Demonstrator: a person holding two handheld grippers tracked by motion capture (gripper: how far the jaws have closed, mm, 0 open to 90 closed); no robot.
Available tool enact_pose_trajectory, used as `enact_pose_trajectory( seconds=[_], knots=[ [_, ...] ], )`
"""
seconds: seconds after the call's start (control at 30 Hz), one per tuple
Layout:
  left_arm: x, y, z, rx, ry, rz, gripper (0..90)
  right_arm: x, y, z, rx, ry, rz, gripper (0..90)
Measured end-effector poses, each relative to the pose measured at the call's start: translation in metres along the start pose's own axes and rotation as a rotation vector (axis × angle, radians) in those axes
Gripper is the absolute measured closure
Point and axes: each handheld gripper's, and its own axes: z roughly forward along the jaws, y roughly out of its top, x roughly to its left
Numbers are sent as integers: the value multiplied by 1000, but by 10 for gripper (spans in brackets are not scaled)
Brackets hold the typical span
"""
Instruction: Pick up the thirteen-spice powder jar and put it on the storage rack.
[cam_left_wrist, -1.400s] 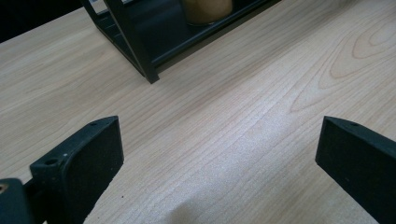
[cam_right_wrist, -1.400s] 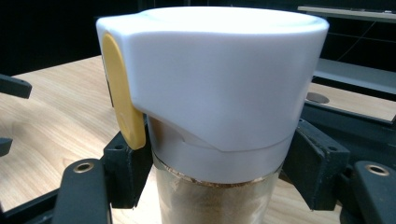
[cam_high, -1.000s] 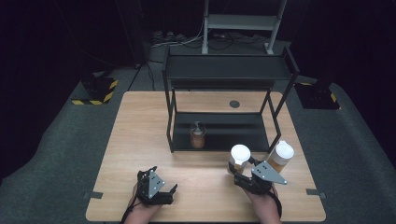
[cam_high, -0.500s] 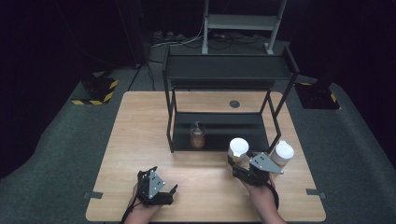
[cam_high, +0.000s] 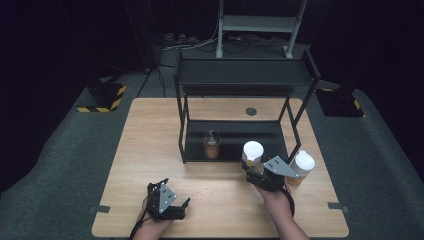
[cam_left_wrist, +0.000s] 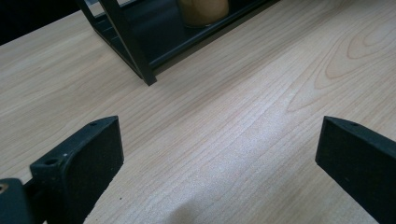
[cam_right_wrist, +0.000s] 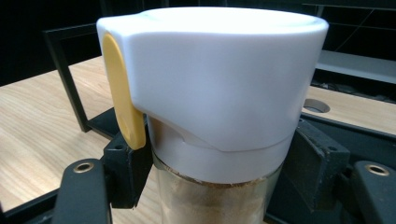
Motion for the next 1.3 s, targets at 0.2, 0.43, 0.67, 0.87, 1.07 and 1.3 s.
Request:
enact_pose_trajectory(
  seconds=[0.2,0.43,0.67,0.87,1.07,1.3],
  knots=[
    [0,0,0,-1,-3,-3,11,-1,4,7,1,-10,-5,303],
    [1,0,0,-2,-4,-3,12,-3,7,14,1,-17,-9,303],
    [2,-1,0,-3,-6,-3,11,-3,9,20,-3,-23,-6,303],
    [2,-1,-1,-4,-8,-5,12,-4,10,28,-2,-25,-5,303],
    [3,-1,-1,-4,-11,-7,12,-4,11,35,2,-24,-2,303],
    [3,-1,-1,-6,-13,-7,11,-2,10,44,8,-29,2,303]
  ],
)
